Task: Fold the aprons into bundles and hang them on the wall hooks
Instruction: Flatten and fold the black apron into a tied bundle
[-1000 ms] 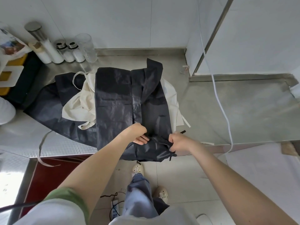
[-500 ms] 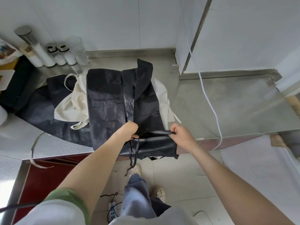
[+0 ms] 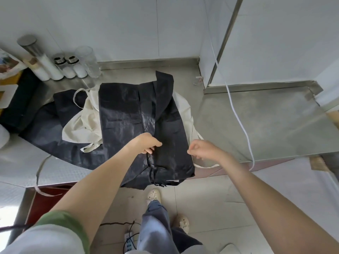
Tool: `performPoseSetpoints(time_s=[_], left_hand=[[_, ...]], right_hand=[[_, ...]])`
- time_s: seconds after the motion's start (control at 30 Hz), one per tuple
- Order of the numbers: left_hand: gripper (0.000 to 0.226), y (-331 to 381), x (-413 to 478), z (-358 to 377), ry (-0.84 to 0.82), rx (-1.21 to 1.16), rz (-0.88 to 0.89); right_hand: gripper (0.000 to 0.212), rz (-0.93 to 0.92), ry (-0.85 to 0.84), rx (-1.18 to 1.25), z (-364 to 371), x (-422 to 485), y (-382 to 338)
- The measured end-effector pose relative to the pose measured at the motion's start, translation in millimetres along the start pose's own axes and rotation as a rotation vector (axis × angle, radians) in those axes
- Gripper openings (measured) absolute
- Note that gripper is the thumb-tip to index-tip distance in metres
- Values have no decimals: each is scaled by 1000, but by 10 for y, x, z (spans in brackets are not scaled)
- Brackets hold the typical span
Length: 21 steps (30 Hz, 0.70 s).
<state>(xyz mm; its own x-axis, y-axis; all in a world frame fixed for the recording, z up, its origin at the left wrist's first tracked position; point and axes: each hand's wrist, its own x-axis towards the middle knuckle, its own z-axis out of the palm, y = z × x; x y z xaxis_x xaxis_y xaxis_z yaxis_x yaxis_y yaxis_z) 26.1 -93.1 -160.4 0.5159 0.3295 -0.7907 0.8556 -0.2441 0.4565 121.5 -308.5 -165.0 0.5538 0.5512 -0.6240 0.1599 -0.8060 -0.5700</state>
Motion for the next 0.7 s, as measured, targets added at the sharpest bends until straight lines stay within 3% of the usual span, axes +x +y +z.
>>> performPoseSetpoints(time_s=[0.2, 0.33, 0.4, 0.53, 0.6, 0.7], left_hand=[[13, 313, 81, -416, 202, -189, 170], [26, 511, 219, -652, 210, -347, 248], [30, 598, 350, -744, 203, -457, 243], [31, 588, 473, -760, 118, -621, 160], [33, 551, 515, -766, 58, -664, 141], [27, 617, 556, -930, -18, -719, 137]], right_hand=[[44, -67, 70, 101, -238, 380, -643], [59, -119, 117, 149, -278, 716, -1010], [56, -123, 129, 220, -288, 905, -1194], [32, -15, 52, 442, -269, 1056, -1395], [21, -8, 41, 378, -261, 1077, -1390], [21, 8, 30, 326, -344, 1132, -1446]])
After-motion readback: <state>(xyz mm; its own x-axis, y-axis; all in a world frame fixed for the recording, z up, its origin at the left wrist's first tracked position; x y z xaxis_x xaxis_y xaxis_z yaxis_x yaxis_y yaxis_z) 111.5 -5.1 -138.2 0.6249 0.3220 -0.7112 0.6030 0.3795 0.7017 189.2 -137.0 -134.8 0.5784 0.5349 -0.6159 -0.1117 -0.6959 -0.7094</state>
